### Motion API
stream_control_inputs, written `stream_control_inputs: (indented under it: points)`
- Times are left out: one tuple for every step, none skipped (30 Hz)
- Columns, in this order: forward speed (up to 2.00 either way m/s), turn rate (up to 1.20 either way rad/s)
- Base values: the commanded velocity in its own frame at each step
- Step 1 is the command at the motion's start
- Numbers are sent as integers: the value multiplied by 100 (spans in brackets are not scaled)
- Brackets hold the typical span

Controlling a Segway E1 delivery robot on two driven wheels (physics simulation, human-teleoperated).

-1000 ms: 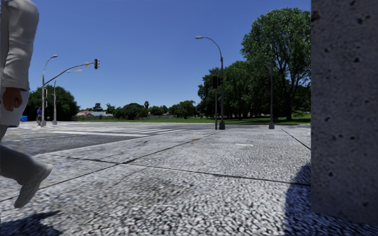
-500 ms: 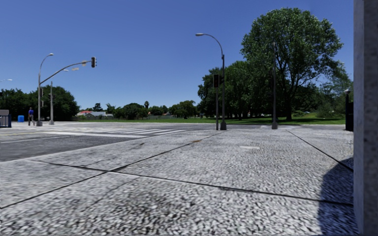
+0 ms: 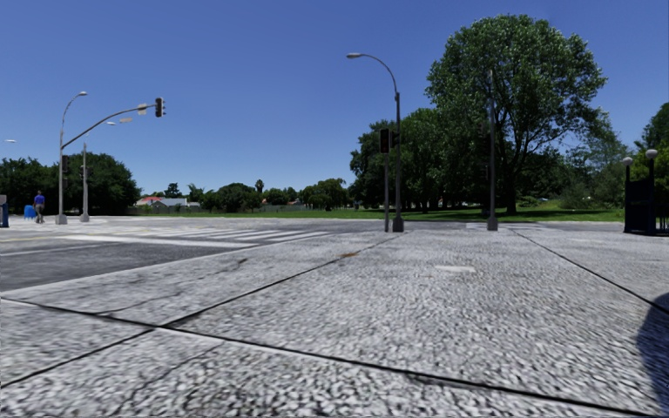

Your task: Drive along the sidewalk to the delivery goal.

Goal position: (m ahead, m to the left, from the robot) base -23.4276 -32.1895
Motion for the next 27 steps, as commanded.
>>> stream_control_inputs:
  points:
    - [200, -37]
    - [200, -39]
    - [200, -40]
    - [200, -42]
    - [200, -42]
    - [200, -44]
    - [200, -44]
    - [200, -44]
    - [200, -44]
    - [200, -44]
    - [200, -44]
    - [200, -44]
    - [200, -44]
    - [200, -44]
    - [200, -45]
    - [200, -45]
    - [200, -45]
    - [200, -45]
    - [200, -45]
    - [200, -45]
    - [200, -45]
    - [200, -45]
    - [200, -45]
    - [200, -45]
    - [200, -45]
    - [200, -45]
    - [200, -45]
